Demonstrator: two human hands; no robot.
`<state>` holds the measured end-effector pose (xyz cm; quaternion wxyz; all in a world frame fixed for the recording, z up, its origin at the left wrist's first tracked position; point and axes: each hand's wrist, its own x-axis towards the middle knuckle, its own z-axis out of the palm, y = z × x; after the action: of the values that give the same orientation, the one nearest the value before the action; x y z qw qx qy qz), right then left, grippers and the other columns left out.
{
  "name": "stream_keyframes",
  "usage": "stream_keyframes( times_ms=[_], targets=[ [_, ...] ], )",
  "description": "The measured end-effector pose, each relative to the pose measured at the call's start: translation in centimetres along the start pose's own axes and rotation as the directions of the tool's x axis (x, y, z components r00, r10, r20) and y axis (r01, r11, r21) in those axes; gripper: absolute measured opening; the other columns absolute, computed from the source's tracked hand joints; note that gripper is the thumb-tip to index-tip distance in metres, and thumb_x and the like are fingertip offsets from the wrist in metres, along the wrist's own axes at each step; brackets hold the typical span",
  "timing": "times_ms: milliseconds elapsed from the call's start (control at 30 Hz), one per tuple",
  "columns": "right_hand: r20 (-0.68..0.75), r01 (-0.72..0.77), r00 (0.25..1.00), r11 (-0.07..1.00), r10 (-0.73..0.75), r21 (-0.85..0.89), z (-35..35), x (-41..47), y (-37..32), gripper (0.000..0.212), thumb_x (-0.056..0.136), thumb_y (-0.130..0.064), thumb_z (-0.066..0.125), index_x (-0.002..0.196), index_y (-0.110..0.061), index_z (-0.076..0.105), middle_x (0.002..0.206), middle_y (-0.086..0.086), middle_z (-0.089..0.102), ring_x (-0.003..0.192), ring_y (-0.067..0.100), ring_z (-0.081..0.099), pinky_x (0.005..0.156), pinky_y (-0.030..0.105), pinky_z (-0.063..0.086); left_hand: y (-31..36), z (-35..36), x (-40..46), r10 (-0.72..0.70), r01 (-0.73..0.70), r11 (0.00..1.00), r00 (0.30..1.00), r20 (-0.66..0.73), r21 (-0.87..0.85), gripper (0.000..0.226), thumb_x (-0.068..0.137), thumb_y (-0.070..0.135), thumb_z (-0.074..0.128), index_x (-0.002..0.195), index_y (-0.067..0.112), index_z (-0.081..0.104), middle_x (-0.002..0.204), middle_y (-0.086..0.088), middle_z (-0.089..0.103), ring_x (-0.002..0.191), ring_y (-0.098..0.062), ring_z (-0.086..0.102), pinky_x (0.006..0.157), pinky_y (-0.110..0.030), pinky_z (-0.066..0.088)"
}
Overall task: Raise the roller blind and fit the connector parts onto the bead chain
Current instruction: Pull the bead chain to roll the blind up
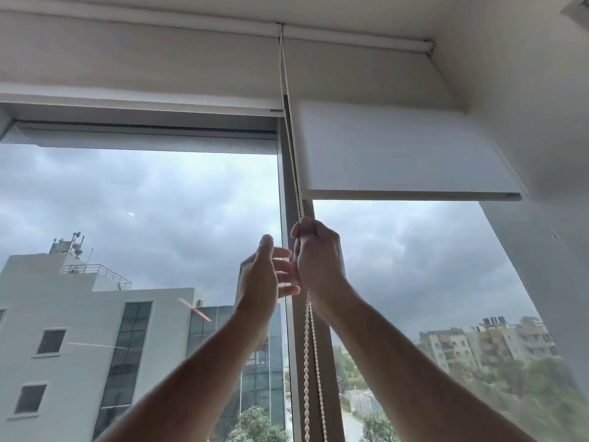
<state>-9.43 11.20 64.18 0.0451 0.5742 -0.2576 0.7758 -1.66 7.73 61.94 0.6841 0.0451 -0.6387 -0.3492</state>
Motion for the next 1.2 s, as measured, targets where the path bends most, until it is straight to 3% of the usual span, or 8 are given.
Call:
stream_keyframes(
  times_ms=[100, 233, 400, 600, 733, 867, 1100, 1200],
  targets=[
    [0.027, 0.062, 0.998, 0.998, -0.063, 0.017, -0.5, -1.7, 1.1, 0.044, 0.094, -0.01, 0.038, 0.058, -0.024, 0.058, 0.042, -0.016, 0.05, 0.042, 0.003, 0.046, 0.042, 0.02, 0.036, 2.0, 0.1, 1.7, 0.072, -0.071, 0.996, 0.997, -0.012, 0.053, 0.043, 0.104, 0.04, 0.041, 0.1, 0.005, 0.066, 0.081, -0.014, 0.072, 0.061, -0.013, 0.071, 0.052, -0.024, 0.058],
    [0.025, 0.116, 0.993, 0.993, -0.117, 0.017, -0.5, -3.1, 1.8, 0.049, 0.1, -0.014, 0.038, 0.057, -0.03, 0.056, 0.042, -0.014, 0.042, 0.044, 0.01, 0.033, 0.049, 0.031, 0.029, 4.6, 1.6, 3.0, 0.09, -0.095, 0.981, 0.995, 0.035, 0.167, 0.031, 0.104, 0.034, 0.046, 0.101, 0.009, 0.064, 0.095, -0.014, 0.07, 0.076, -0.025, 0.069, 0.073, -0.04, 0.06],
    [0.008, 0.174, 0.985, 0.984, -0.174, -0.027, -0.3, -4.3, 2.7, 0.047, 0.101, -0.013, 0.04, 0.058, -0.028, 0.049, 0.043, -0.016, 0.038, 0.048, 0.007, 0.028, 0.051, 0.026, 0.024, 6.6, 4.3, 3.3, -0.038, 0.033, 0.997, 0.997, 0.066, 0.073, 0.033, 0.105, 0.024, 0.042, 0.081, 0.008, 0.059, 0.05, -0.002, 0.047, 0.037, -0.013, 0.041, 0.037, -0.019, 0.032],
    [0.12, 0.264, 0.96, 0.959, -0.252, -0.101, -1.9, -5.2, 3.8, 0.05, 0.104, -0.019, 0.041, 0.056, -0.032, 0.047, 0.046, -0.013, 0.04, 0.047, 0.006, 0.031, 0.05, 0.028, 0.026, 4.9, 4.9, 2.2, 0.117, -0.101, 0.958, 0.992, -0.044, 0.267, 0.043, 0.101, 0.019, 0.042, 0.061, 0.016, 0.058, 0.049, 0.002, 0.045, 0.052, -0.023, 0.041, 0.058, -0.029, 0.033],
    [0.233, 0.09, 0.969, 0.996, -0.083, -0.022, -3.2, -4.8, 4.2, 0.051, 0.104, -0.029, 0.044, 0.055, -0.028, 0.058, 0.045, -0.007, 0.045, 0.039, 0.01, 0.036, 0.046, 0.025, 0.032, 4.1, 4.4, 1.2, 0.212, -0.171, 0.929, 0.973, -0.092, 0.328, 0.043, 0.1, 0.019, 0.042, 0.061, 0.019, 0.059, 0.051, 0.006, 0.049, 0.054, -0.018, 0.048, 0.056, -0.03, 0.036],
    [0.143, -0.064, 0.988, 0.996, 0.054, 0.069, -4.2, -3.0, 4.1, 0.051, 0.106, -0.036, 0.037, 0.072, -0.015, 0.069, 0.053, 0.007, 0.059, 0.04, 0.018, 0.05, 0.043, 0.025, 0.046, 3.7, 3.8, 0.7, 0.228, -0.192, 0.936, 0.969, -0.092, 0.296, 0.041, 0.102, 0.019, 0.041, 0.066, 0.017, 0.061, 0.056, 0.001, 0.052, 0.059, -0.022, 0.051, 0.063, -0.036, 0.044],
    [0.146, -0.06, 0.987, 0.998, 0.059, -0.003, -3.4, -0.4, 1.9, 0.052, 0.103, -0.05, 0.037, 0.085, -0.017, 0.074, 0.079, 0.009, 0.076, 0.076, 0.023, 0.073, 0.068, 0.034, 0.057, 1.2, 3.2, -0.9, 0.231, -0.205, 0.947, 0.969, -0.083, 0.246, 0.043, 0.102, 0.018, 0.042, 0.064, 0.013, 0.062, 0.048, 0.01, 0.059, 0.048, -0.007, 0.056, 0.049, -0.023, 0.042],
    [0.19, -0.15, 0.973, 0.985, 0.132, 0.086, -2.3, 0.5, 0.2, 0.044, 0.102, -0.046, 0.044, 0.076, -0.019, 0.068, 0.062, -0.005, 0.07, 0.056, 0.01, 0.066, 0.057, 0.026, 0.051, -0.6, 3.1, -1.9, 0.264, -0.231, 0.932, 0.961, -0.084, 0.279, 0.047, 0.101, 0.015, 0.044, 0.056, 0.02, 0.058, 0.043, 0.013, 0.053, 0.044, -0.002, 0.045, 0.048, -0.027, 0.034]
  ],
)
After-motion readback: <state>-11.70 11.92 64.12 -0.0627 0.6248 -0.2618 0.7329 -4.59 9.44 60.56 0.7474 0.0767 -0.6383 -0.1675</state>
